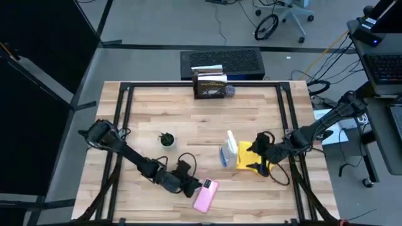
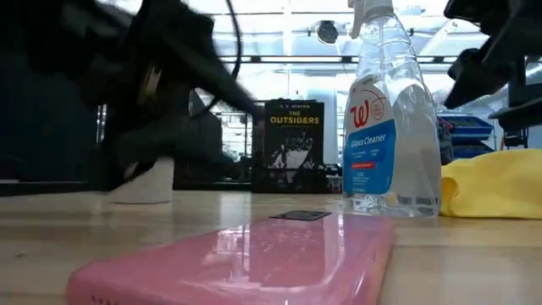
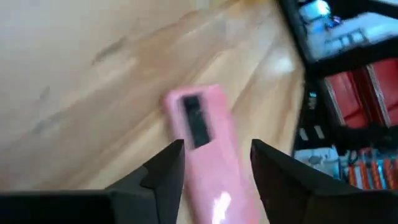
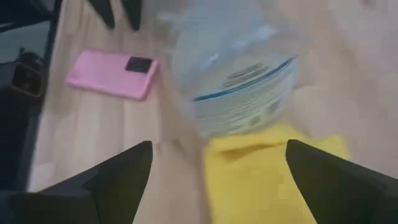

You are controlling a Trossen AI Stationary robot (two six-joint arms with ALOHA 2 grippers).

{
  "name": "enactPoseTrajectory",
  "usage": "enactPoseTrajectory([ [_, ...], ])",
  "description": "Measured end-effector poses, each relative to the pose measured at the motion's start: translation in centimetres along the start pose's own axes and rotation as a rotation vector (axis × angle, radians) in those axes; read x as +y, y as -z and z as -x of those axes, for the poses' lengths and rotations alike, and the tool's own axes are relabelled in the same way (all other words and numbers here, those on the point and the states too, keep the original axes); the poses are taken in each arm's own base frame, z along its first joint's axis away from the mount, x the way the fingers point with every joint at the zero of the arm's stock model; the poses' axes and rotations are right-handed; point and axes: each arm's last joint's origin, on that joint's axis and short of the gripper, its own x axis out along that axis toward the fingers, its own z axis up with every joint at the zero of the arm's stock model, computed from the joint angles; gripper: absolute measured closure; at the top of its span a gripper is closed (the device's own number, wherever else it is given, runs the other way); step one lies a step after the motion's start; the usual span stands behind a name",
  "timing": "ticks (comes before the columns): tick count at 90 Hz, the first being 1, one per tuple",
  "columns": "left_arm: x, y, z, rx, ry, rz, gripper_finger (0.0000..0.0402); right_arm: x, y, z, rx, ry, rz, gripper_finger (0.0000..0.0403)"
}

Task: Apply microfiber cloth
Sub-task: Wipe the back of the cellphone with a microfiber cloth

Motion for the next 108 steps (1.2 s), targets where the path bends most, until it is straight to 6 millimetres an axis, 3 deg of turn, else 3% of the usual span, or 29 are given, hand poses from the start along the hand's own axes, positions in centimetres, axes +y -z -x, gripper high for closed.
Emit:
enactPoseTrajectory([
  [17, -1.0, -3.4, 0.9, -0.074, 0.037, -0.206, 0.0246, 0.8, 1.0, -4.0, 0.055, 0.103, -0.078, 0.0051],
  [34, -0.7, -6.2, 0.9, -0.128, 0.015, -0.368, 0.0247, -0.5, 0.7, -7.0, 0.083, 0.22, -0.213, 0.0051],
  [55, 0.8, -9.0, 0.2, -0.18, -0.064, -0.506, 0.0247, -4.8, -2.1, -7.0, -0.051, 0.453, -0.198, 0.0051],
  [67, 1.4, -9.7, 0.1, -0.182, -0.097, -0.521, 0.0247, -6.2, -3.4, -6.1, -0.015, 0.364, -0.168, 0.0051],
  [77, 1.8, -9.3, 0.1, -0.139, -0.136, -0.561, 0.0247, -5.8, -2.7, -4.6, 0.097, 0.249, -0.197, 0.0051],
  [89, 2.2, -9.0, 0.1, -0.102, -0.17, -0.576, 0.0247, -4.5, -1.0, -3.7, 0.209, 0.228, -0.248, 0.0051],
  [108, 2.0, -8.4, 0.1, 0.044, -0.044, -0.612, 0.0247, -2.9, 1.7, -5.7, 0.292, 0.215, -0.16, 0.0051],
])
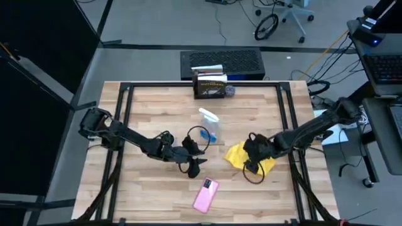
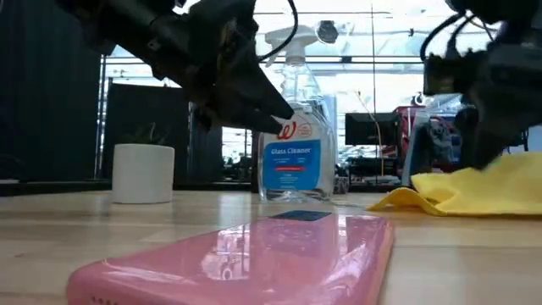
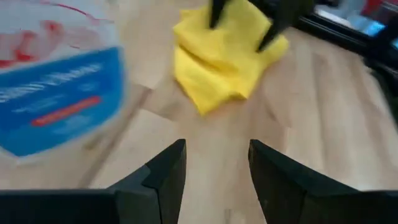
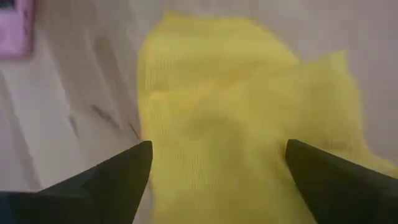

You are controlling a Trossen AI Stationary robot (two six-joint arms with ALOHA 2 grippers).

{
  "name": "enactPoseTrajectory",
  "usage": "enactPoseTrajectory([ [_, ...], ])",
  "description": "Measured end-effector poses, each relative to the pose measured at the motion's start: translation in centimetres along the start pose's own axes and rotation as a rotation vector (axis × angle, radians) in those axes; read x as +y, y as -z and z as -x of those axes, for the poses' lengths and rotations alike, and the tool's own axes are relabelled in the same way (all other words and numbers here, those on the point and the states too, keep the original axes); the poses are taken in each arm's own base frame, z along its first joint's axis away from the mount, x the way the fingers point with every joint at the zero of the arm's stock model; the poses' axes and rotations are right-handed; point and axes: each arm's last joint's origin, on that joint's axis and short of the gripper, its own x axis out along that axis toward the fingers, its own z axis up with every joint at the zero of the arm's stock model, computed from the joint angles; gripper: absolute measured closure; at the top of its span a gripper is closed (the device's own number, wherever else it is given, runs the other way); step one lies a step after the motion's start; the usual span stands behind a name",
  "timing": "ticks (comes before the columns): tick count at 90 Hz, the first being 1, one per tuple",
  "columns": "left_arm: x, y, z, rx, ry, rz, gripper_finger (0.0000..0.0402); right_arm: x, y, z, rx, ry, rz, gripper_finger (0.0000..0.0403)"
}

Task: Apply microfiber cloth
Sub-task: Wipe the back of the cellphone with a microfiber cloth

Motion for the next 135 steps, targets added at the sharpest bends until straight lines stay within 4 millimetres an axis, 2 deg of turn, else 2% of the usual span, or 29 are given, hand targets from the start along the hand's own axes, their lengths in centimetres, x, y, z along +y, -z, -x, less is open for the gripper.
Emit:
enactPoseTrajectory([
  [8, -0.6, 0.7, 0.1, 0.092, 0.12, -0.067, 0.0247, 0.2, 0.9, -0.9, 0.053, 0.037, 0.055, 0.0057],
  [16, -1.1, 1.5, 0.3, 0.162, 0.157, -0.153, 0.0247, 0.5, 1.4, -1.8, 0.085, 0.067, 0.097, 0.0077],
  [33, -2.3, 3.5, 0.6, 0.269, 0.18, -0.241, 0.0247, 1.0, 1.9, -3.3, 0.138, 0.068, 0.137, 0.0151],
  [52, -4.3, 6.0, 0.2, 0.351, 0.256, -0.292, 0.0247, 1.1, 1.6, -3.6, 0.109, 0.064, 0.168, 0.0231],
  [85, -8.4, 8.5, -2.2, 0.401, 0.322, -0.304, 0.0247, 2.5, 1.1, -3.8, -0.013, -0.026, 0.102, 0.0303],
  [105, -9.8, 8.4, -4.0, 0.388, 0.325, -0.309, 0.0247, 3.3, 1.6, -3.6, -0.039, -0.064, 0.064, 0.0351],
  [135, -10.5, 5.7, -7.9, 0.274, 0.29, -0.368, 0.0247, 3.9, 1.5, -3.5, -0.072, -0.107, 0.074, 0.0385],
])
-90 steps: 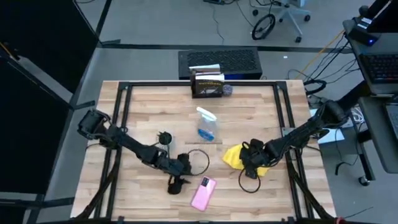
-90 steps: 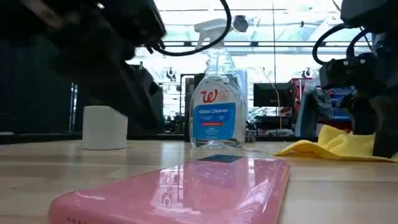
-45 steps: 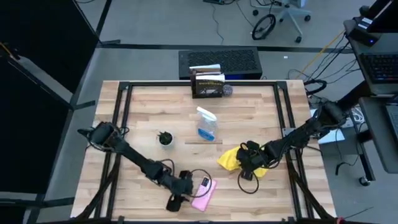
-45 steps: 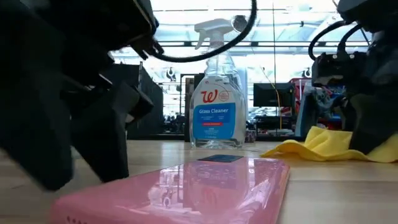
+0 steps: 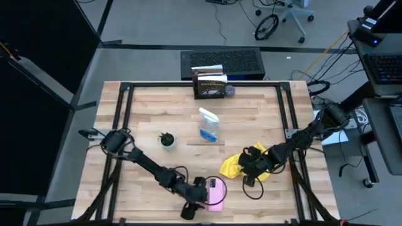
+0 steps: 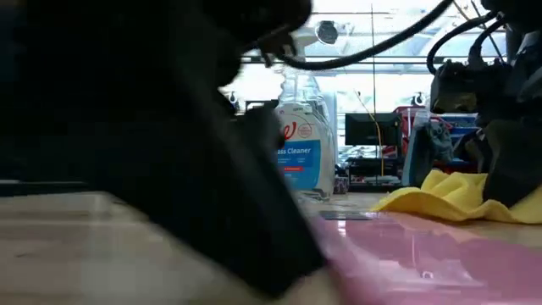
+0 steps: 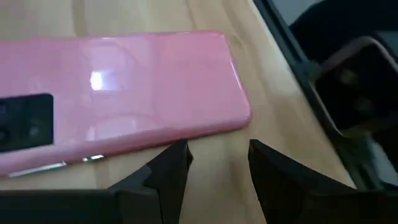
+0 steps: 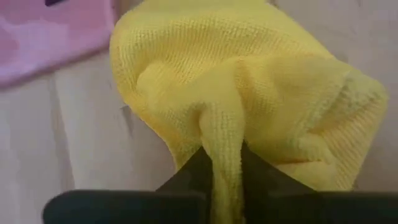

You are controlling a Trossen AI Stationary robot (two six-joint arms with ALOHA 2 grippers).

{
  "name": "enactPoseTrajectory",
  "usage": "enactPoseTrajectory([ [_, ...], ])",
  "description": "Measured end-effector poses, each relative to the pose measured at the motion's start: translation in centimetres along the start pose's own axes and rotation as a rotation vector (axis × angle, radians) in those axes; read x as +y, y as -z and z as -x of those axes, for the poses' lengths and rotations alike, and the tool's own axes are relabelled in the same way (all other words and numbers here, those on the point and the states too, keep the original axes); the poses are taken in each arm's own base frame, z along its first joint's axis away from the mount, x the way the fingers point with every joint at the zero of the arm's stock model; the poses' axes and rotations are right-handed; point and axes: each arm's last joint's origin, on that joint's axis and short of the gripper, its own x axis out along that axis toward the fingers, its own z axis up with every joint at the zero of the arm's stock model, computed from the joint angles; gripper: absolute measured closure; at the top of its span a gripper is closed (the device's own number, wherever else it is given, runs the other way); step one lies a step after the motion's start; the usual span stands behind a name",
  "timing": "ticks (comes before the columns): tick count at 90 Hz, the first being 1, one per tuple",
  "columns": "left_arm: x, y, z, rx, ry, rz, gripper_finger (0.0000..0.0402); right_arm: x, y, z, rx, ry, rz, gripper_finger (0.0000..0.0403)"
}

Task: Apply microfiber cloth
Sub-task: Wipe the back of the cellphone with a microfiber cloth

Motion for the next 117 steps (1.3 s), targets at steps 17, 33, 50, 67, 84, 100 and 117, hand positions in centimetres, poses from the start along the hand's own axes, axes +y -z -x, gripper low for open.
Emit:
enactPoseTrajectory([
  [17, 0.9, -2.3, 1.8, 0.097, -0.111, -0.005, 0.0247, 1.9, -0.7, 1.1, -0.006, -0.02, 0.043, 0.0387],
  [33, 2.1, -4.3, 3.7, 0.033, -0.27, -0.096, 0.0247, 5.4, -2.1, 3.2, -0.118, -0.09, 0.092, 0.0387],
  [50, 4.9, -5.3, 3.2, -0.054, -0.214, -0.073, 0.0247, 7.6, -2.5, 4.4, -0.222, -0.152, 0.099, 0.0387],
  [67, 6.5, -4.5, 2.7, -0.073, -0.185, -0.037, 0.0247, 10.2, -1.2, 5.7, -0.297, -0.299, 0.143, 0.0388],
  [84, 6.4, -4.2, 1.8, -0.084, -0.136, -0.044, 0.0247, 10.3, -1.3, 5.0, -0.385, -0.213, 0.132, 0.0388],
  [100, 7.6, -2.8, 0.1, -0.055, -0.146, -0.029, 0.0247, 10.4, -1.7, 2.0, -0.336, -0.227, 0.159, 0.0388],
  [117, 8.6, -2.1, -0.9, -0.051, -0.156, -0.005, 0.0247, 10.5, -1.6, -0.8, -0.322, -0.224, 0.167, 0.0388],
])
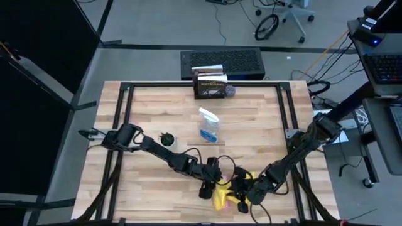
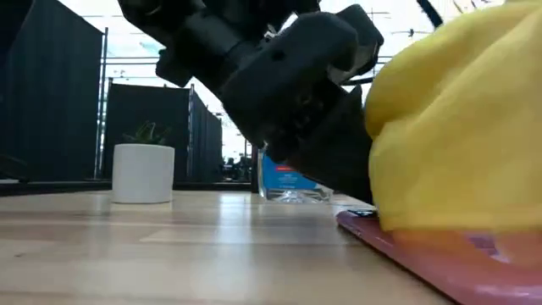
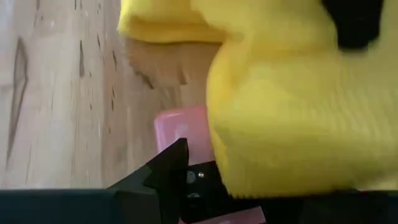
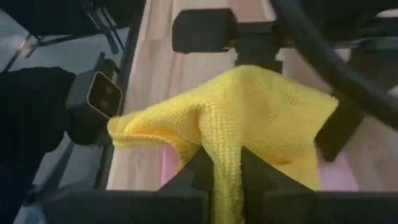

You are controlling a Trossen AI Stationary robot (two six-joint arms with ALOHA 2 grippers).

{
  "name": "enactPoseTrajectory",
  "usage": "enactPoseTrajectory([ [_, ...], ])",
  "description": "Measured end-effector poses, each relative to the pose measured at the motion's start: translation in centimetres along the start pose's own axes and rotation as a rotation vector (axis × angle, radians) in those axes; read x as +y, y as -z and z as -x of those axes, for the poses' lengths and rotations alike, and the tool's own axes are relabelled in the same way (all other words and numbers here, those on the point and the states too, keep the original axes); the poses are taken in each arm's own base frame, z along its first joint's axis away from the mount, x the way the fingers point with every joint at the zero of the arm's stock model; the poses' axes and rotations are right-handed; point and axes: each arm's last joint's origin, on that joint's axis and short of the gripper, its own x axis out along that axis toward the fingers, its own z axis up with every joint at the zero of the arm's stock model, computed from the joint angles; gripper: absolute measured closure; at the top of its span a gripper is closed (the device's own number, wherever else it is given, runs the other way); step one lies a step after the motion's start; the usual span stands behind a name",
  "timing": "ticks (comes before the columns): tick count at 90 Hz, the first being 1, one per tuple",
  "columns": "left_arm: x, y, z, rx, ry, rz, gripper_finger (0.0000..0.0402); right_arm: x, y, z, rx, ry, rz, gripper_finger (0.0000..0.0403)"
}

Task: Apply microfiber cloth
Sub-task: Wipe the back of the cellphone with a microfiber cloth

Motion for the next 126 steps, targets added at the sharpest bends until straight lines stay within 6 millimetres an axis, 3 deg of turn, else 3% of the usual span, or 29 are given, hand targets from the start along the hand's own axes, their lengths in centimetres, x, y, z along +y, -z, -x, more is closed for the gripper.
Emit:
enactPoseTrajectory([
  [24, 1.1, 0.1, -0.3, -0.008, -0.014, 0.016, 0.0247, -2.2, 1.8, -3.6, 0.059, 0.111, -0.095, 0.0388],
  [37, 1.5, 0.1, -0.3, -0.011, -0.018, 0.02, 0.0247, -1.9, 2.1, -4.9, 0.082, -0.02, -0.162, 0.0388],
  [61, 1.7, 0.1, -0.3, -0.012, -0.023, 0.024, 0.0247, 0.0, 2.6, -4.4, 0.186, -0.285, -0.156, 0.0388],
  [71, 1.9, 0.2, -0.4, -0.013, -0.037, 0.029, 0.0247, -0.3, 2.8, -4.2, 0.194, -0.21, -0.097, 0.0388],
  [83, 1.9, 0.2, -0.4, -0.011, -0.036, 0.032, 0.0247, -1.9, 1.9, -4.7, 0.068, -0.022, -0.115, 0.0388],
  [98, 2.0, 0.2, -0.4, -0.01, -0.034, 0.032, 0.0247, -2.0, 1.3, -5.0, 0.026, -0.069, -0.069, 0.0388],
  [126, 1.9, 0.2, -0.4, -0.012, -0.031, 0.031, 0.0247, -1.1, 2.6, -3.8, 0.228, -0.149, -0.02, 0.0387],
])
